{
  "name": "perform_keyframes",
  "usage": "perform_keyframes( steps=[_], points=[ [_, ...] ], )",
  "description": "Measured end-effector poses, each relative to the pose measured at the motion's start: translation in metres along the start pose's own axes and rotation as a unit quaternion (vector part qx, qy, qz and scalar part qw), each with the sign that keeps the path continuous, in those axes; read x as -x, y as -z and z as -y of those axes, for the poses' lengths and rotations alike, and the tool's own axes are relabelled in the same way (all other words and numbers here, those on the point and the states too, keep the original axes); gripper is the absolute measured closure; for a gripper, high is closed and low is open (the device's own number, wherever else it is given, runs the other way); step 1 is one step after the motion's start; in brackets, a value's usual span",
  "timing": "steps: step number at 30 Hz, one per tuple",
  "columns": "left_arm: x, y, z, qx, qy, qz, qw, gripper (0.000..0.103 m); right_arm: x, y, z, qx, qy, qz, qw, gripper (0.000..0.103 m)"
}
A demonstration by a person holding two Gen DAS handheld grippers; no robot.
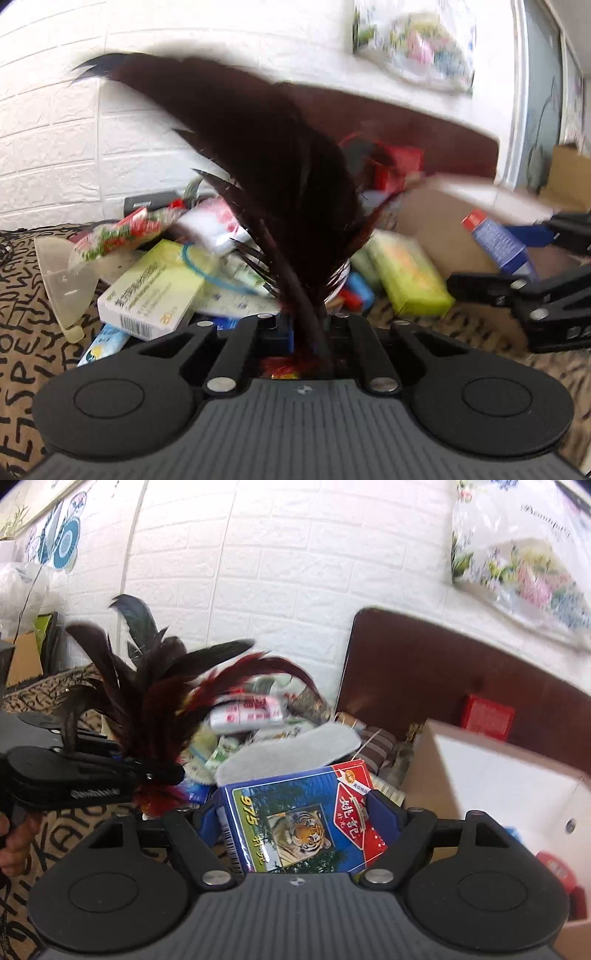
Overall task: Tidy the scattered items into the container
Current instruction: 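Carry card box and feather duster into cardboard box and open both tools, then move left tool to yellow-green medicine box while right tool approaches blue medicine box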
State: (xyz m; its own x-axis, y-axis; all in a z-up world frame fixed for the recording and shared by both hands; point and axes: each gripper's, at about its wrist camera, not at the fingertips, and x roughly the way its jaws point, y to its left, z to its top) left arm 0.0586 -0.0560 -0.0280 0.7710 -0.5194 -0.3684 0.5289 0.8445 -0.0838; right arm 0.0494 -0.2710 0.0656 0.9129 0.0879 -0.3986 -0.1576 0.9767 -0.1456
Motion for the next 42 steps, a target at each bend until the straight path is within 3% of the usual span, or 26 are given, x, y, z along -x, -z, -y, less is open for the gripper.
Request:
perform_keyframes(
  steps=[6,11,16,21,24,25,26,28,30,35,39,42],
  points=[
    [0.023,-0.059,0.028,-0.002,0.049,0.057,0.9971,0.092,0.029,-0.024,0.044,-0.013,0.042,0.042,0.998,0.023],
    [0.012,-0.099,0.08,-0.019,0.104,0.088,0.9905,0.091,0.046,-0.024,0.101,-0.044,0.105,0.047,0.992,0.023],
    [-0.019,-0.106,0.145,-0.036,0.158,0.061,0.9849,0.091,0.044,-0.002,0.143,-0.072,0.143,0.017,0.987,0.023],
    [-0.04,-0.095,0.19,-0.068,0.175,0.012,0.9822,0.087,0.037,0.019,0.157,-0.085,0.16,-0.014,0.983,0.023],
    [-0.036,-0.093,0.182,-0.077,0.169,0.003,0.9827,0.072,0.04,0.027,0.16,-0.093,0.164,-0.018,0.982,0.023],
    [-0.041,-0.095,0.182,-0.076,0.164,0.003,0.9835,0.057,0.039,0.029,0.16,-0.093,0.165,-0.023,0.982,0.023],
    [-0.039,-0.096,0.182,-0.077,0.159,0.005,0.9842,0.035,0.037,0.03,0.161,-0.091,0.168,-0.024,0.981,0.023],
    [-0.034,-0.096,0.19,-0.083,0.15,0.015,0.985,0.022,0.037,0.034,0.159,-0.093,0.168,-0.03,0.981,0.025],
    [-0.031,-0.096,0.19,-0.092,0.148,0.017,0.9844,0.02,0.038,0.037,0.157,-0.097,0.168,-0.03,0.98,0.023],
    [-0.025,-0.089,0.175,-0.083,0.136,0.02,0.987,0.017,0.04,0.037,0.151,-0.094,0.171,-0.034,0.98,0.003],
    [-0.037,-0.073,0.176,-0.058,0.128,0.028,0.9897,0.015,0.049,0.031,0.147,-0.09,0.168,-0.008,0.982,0.003],
    [-0.024,-0.069,0.162,-0.038,0.113,0.043,0.992,0.008,0.054,0.024,0.129,-0.073,0.148,0.009,0.986,0.004]
  ],
)
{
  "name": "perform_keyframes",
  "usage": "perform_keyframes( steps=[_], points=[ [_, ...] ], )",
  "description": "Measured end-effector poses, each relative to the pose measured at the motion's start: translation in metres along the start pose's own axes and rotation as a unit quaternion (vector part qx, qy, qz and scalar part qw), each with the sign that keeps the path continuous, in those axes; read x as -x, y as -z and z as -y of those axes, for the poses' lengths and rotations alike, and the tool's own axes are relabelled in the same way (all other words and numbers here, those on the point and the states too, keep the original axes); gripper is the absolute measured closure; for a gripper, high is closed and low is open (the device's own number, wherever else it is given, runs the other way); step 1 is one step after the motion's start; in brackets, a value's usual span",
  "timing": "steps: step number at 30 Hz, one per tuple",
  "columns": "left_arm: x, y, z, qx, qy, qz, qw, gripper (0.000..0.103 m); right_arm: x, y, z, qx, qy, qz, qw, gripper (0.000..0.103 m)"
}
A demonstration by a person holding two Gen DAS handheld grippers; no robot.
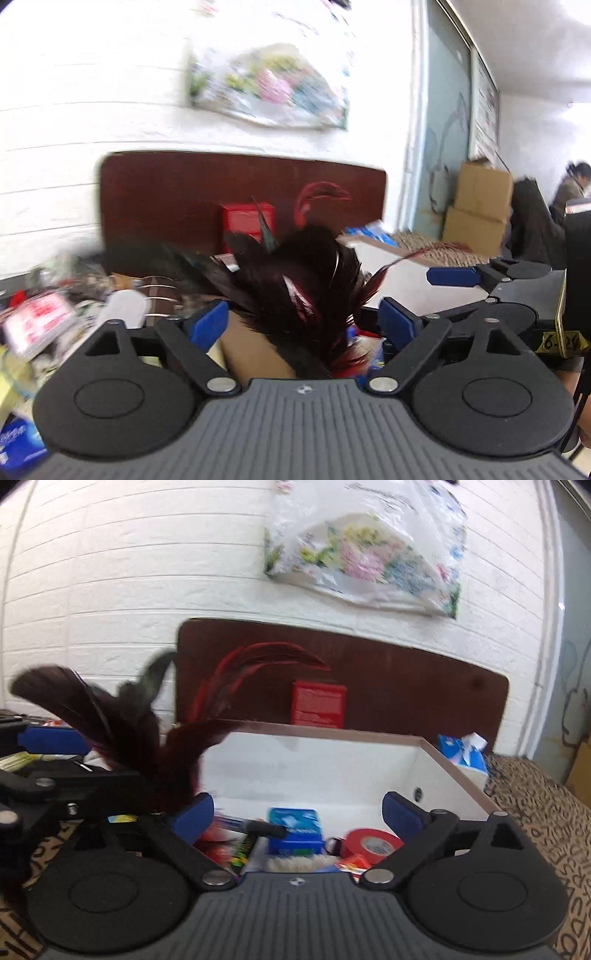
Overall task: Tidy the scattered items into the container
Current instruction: 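Move left tool to yellow-green medicine box while right tool approaches blue medicine box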
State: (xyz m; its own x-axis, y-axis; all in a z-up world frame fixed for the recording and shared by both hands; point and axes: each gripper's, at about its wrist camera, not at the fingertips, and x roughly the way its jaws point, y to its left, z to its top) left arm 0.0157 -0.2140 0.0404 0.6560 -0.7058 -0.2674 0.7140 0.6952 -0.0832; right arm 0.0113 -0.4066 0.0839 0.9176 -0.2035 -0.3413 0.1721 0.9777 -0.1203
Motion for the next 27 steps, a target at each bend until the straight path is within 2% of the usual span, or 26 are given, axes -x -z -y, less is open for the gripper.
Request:
perform_keyframes(
  steps=[8,14,17,20,24,27],
  points=[
    [0.054,0.017,-0.055,0.046,-0.081,0.011,0.9956,0.004,0.001,-0.006,-0.082,0.047,-0.081,0.02,0.995,0.003],
    [0.084,0.038,-0.101,0.068,-0.17,0.008,0.983,0.003,-0.005,-0.001,-0.143,0.086,-0.134,0.012,0.987,0.002],
    [0.08,0.044,-0.126,0.072,-0.204,-0.006,0.9763,0.003,-0.01,0.004,-0.166,0.105,-0.148,-0.001,0.983,0.002],
    [0.061,0.044,-0.144,0.053,-0.227,-0.027,0.9722,0.003,-0.013,0.006,-0.178,0.113,-0.158,-0.011,0.981,0.002],
    [0.034,0.051,-0.154,0.014,-0.246,-0.056,0.9675,0.002,-0.012,0.008,-0.18,0.112,-0.159,-0.016,0.981,0.002],
    [0.021,0.059,-0.158,0.004,-0.25,-0.074,0.9656,0.002,-0.016,0.011,-0.179,0.11,-0.155,-0.025,0.981,0.002]
  ],
)
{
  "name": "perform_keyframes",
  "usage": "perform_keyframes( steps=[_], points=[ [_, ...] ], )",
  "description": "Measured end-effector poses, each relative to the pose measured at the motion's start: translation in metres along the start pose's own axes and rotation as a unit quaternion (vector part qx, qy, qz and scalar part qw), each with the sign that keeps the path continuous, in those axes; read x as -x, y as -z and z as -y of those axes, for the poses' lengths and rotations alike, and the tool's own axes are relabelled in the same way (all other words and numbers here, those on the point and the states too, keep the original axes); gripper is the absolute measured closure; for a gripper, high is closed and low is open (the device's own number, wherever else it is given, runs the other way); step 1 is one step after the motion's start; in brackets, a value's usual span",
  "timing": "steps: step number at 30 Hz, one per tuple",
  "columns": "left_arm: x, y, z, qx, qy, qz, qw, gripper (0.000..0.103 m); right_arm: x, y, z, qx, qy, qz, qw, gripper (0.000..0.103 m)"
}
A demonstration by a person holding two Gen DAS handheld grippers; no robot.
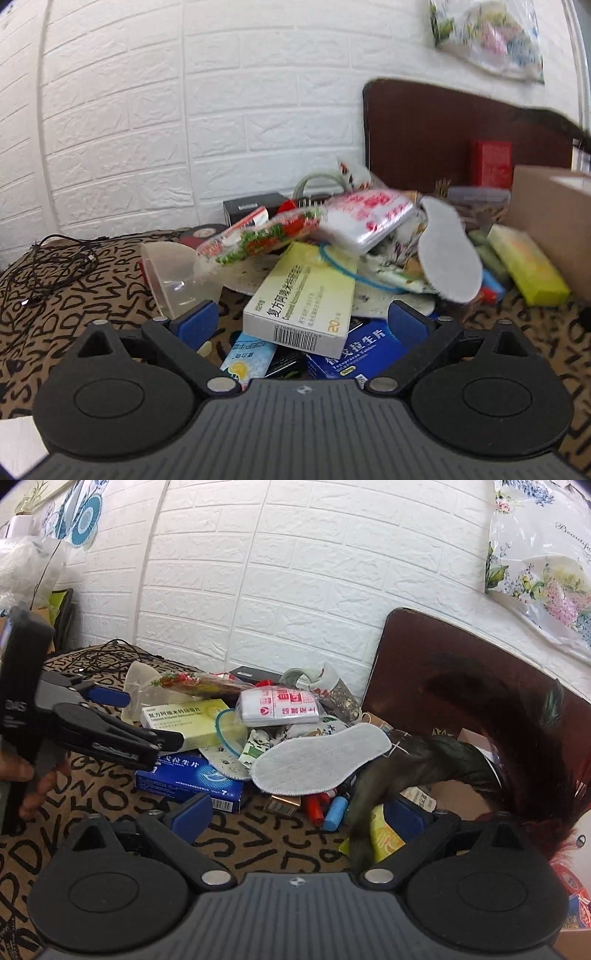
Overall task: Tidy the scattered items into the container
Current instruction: 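Move left tool to yellow-green medicine box while right tool approaches blue medicine box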
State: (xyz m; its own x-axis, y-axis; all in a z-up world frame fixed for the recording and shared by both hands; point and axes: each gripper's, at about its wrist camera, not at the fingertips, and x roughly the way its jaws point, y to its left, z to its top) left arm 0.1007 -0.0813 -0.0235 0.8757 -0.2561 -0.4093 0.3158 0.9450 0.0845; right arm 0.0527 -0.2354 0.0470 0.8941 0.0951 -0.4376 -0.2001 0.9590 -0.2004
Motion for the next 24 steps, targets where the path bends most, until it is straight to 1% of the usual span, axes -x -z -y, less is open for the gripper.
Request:
perform_keyframes(
  steps=[3,9,10,11,12,13,14,17,19,21,24],
  points=[
    [-0.005,0.005,-0.003,0.002,0.002,-0.005,1.0,0.002,-0.004,0.004,0.002,-0.006,0.003,-0.009,1.0,0.002],
    [-0.012,0.006,-0.007,0.004,-0.001,-0.014,0.9999,0.003,-0.014,0.008,-0.005,-0.007,-0.001,-0.022,1.0,0.002],
    [-0.013,0.006,-0.008,0.006,0.0,-0.018,0.9998,0.008,-0.016,0.008,-0.007,-0.006,-0.003,-0.023,1.0,0.002],
    [-0.013,0.007,-0.011,0.009,-0.001,-0.023,0.9997,0.019,-0.017,0.008,-0.008,-0.006,-0.005,-0.023,1.0,0.002],
    [-0.013,0.008,-0.014,0.015,-0.002,-0.028,0.9995,0.026,-0.018,0.008,-0.01,-0.005,-0.007,-0.024,1.0,0.002],
    [-0.013,0.009,-0.018,0.025,0.004,-0.031,0.9992,0.03,-0.019,0.008,-0.012,-0.005,-0.008,-0.025,1.0,0.002],
    [-0.011,0.01,-0.021,0.032,0.008,-0.03,0.999,0.031,-0.02,0.008,-0.013,-0.005,-0.011,-0.025,1.0,0.002],
    [0.001,0.014,-0.025,0.029,0.009,-0.021,0.9993,0.031,-0.025,0.008,-0.018,-0.007,-0.019,-0.026,0.999,0.002],
    [0.015,0.018,-0.031,0.039,0.011,-0.01,0.9991,0.032,-0.03,0.007,-0.021,-0.013,-0.026,-0.026,0.999,0.002],
    [0.032,0.025,-0.042,0.054,0.012,0.003,0.9985,0.032,-0.038,0.006,-0.025,-0.028,-0.039,-0.028,0.998,0.002],
    [0.055,0.037,-0.061,0.072,0.004,0.009,0.9974,0.032,-0.058,0.003,-0.033,-0.064,-0.067,-0.038,0.995,0.001]
  ],
)
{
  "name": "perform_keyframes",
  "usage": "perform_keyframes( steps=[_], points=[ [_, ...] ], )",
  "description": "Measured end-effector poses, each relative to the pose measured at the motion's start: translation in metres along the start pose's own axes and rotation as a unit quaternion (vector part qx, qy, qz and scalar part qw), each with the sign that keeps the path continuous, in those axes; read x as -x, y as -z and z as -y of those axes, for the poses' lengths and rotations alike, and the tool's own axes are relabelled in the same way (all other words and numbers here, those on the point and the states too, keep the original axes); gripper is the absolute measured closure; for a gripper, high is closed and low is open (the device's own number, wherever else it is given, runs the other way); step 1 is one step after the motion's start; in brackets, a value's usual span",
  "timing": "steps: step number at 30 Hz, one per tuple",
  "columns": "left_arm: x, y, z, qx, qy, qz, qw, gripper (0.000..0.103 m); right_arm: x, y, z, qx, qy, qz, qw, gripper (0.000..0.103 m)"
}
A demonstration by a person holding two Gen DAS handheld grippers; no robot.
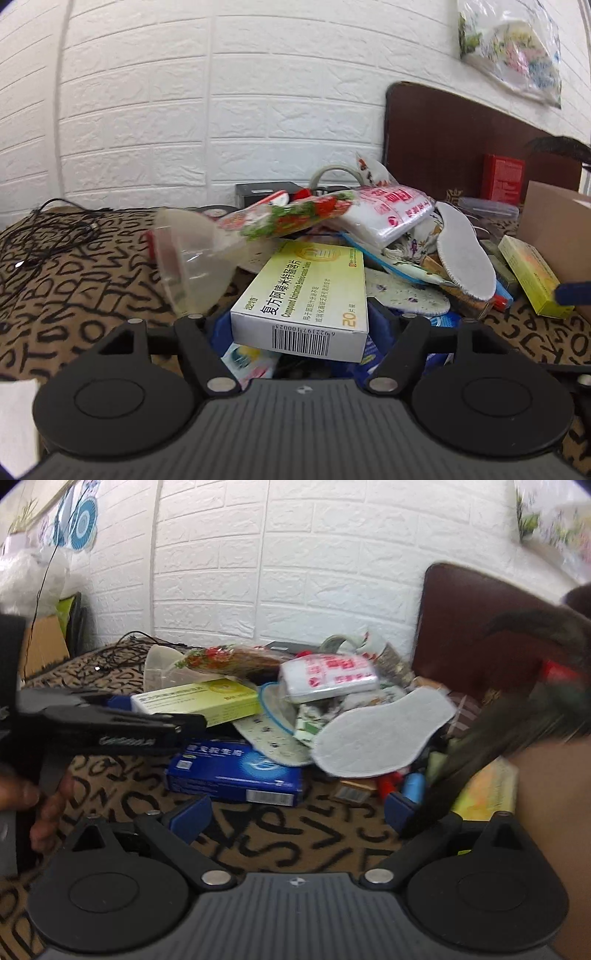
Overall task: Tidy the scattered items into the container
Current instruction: 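Move left tool to yellow-green medicine box while right tool approaches blue medicine box, then grasp yellow-green medicine box with left tool while right tool grasps blue medicine box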
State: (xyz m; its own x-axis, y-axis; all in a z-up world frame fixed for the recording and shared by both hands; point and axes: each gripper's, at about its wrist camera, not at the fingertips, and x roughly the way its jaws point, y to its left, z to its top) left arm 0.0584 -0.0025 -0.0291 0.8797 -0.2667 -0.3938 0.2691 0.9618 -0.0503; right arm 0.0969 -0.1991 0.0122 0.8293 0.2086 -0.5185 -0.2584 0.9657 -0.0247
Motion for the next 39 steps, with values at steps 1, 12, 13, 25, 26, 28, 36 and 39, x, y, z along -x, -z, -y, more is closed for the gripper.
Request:
perform_keyframes(
  steps=[1,12,13,25,26,28,36,39],
  points=[
    [0.006,0.002,-0.007,0.006,-0.003,0.002,1.0,0.032,-0.008,-0.001,-0.003,-0.014,-0.009,-0.004,1.0,0.001],
    [0.056,0.02,-0.06,0.037,-0.007,0.021,0.9991,0.032,-0.062,-0.014,-0.037,-0.05,-0.033,-0.043,0.997,0.0],
    [0.061,0.021,-0.063,0.04,-0.006,0.022,0.9989,0.032,-0.063,-0.015,-0.039,-0.046,-0.029,-0.044,0.998,0.0],
    [0.05,0.014,-0.06,0.07,-0.009,0.034,0.9969,0.032,-0.068,-0.027,-0.032,0.019,-0.168,-0.075,0.983,0.0],
    [0.052,0.014,-0.061,0.065,-0.012,0.036,0.9972,0.032,-0.062,-0.026,-0.035,0.029,-0.197,-0.075,0.977,0.0],
    [0.054,0.015,-0.062,0.054,-0.018,0.035,0.9978,0.032,-0.05,-0.024,-0.043,0.072,-0.261,-0.069,0.96,0.0],
    [0.049,0.015,-0.071,0.048,-0.04,0.012,0.998,0.032,-0.058,-0.028,-0.056,0.194,-0.229,-0.033,0.953,0.0],
    [0.049,0.016,-0.076,0.048,-0.045,0.005,0.9978,0.032,-0.066,-0.033,-0.063,0.213,-0.256,-0.035,0.942,0.0]
  ],
)
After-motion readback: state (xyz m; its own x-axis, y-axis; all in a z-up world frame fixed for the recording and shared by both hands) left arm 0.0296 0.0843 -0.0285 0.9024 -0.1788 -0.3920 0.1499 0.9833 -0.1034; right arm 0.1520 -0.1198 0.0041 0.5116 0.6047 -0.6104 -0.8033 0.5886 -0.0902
